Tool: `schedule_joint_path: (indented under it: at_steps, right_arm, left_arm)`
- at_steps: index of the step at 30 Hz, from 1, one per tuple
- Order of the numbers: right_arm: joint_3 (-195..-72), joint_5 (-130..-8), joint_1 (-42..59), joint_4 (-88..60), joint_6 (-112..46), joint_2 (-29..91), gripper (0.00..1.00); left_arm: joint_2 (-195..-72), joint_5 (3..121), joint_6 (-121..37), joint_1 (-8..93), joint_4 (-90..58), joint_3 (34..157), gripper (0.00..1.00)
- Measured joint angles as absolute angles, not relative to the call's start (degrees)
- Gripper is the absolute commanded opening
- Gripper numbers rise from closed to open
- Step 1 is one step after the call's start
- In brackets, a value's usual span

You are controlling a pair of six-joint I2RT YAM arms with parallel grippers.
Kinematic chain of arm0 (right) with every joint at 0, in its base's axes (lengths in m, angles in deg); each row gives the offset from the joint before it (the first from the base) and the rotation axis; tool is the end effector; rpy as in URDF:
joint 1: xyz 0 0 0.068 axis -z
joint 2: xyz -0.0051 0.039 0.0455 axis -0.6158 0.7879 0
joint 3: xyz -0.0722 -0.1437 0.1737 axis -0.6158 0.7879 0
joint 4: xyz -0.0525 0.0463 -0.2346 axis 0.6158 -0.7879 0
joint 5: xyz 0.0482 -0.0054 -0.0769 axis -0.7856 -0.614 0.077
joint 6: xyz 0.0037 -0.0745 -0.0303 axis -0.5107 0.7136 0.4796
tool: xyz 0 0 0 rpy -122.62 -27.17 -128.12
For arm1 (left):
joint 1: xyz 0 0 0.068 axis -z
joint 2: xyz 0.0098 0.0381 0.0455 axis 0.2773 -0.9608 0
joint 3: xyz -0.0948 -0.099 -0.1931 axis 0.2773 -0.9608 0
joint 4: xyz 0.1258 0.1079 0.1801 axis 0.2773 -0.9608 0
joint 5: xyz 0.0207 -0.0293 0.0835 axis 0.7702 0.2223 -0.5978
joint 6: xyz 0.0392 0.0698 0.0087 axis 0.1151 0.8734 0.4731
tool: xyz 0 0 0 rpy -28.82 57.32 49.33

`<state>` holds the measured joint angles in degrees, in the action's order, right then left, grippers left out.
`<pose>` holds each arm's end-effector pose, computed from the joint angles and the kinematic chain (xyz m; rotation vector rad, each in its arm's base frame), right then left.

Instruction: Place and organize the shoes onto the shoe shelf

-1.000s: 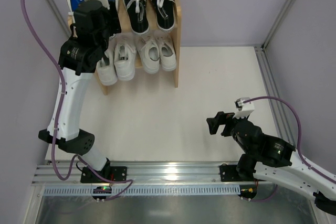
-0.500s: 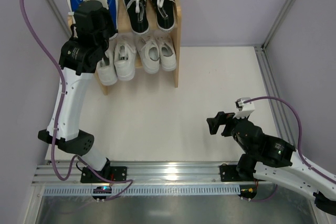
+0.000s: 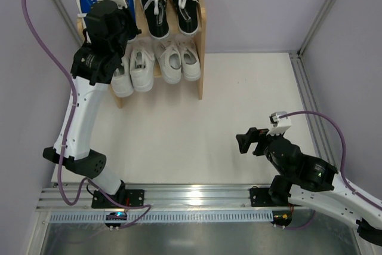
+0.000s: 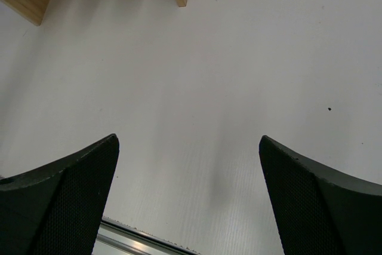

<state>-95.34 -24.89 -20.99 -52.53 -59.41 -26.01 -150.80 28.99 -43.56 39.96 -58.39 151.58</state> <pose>0.1062 0.0966 0.2607 -0.0433 1.9498 0.4305 0.2992 -0.1004 0.5117 -0.1815 1.6311 -0.1415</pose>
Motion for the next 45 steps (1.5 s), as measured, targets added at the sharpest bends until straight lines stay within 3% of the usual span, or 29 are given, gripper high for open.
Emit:
schedule_joint_path:
  at_steps: [11,34,35,37,38,41,45]
  right_arm:
    - [-95.32,-24.52,-20.99,-52.71,-59.38,-26.97,1.0]
    - [-94.31,-24.54,-20.99,-52.99,-59.19,-28.04,1.0]
    - [-94.27,-24.54,-20.99,-52.99,-59.19,-28.04,1.0]
    - [-94.11,-24.56,-20.99,-52.99,-59.19,-27.95,1.0]
    - [-94.0,-24.58,-20.99,-52.93,-59.19,-27.87,1.0]
    - [-93.83,-24.71,-20.99,-52.93,-59.16,-26.93,1.0]
    - [-93.83,-25.06,-20.99,-52.38,-59.12,-25.35,1.0]
  left_arm:
    - [-149.66,32.44,-48.2,40.15,-51.95,146.97,0.0]
    - [-146.1,28.22,-47.48,40.59,-47.57,140.13,0.0]
    - [-145.99,27.9,-47.19,40.61,-47.57,140.11,0.06]
    - [-145.73,27.15,-46.03,40.61,-47.66,140.11,0.3]
    - [-145.59,26.63,-45.51,40.61,-47.84,140.11,0.55]
    - [-145.27,24.51,-43.28,40.39,-48.58,140.72,0.81]
    - [-145.24,22.1,-40.46,40.46,-49.08,144.35,0.9]
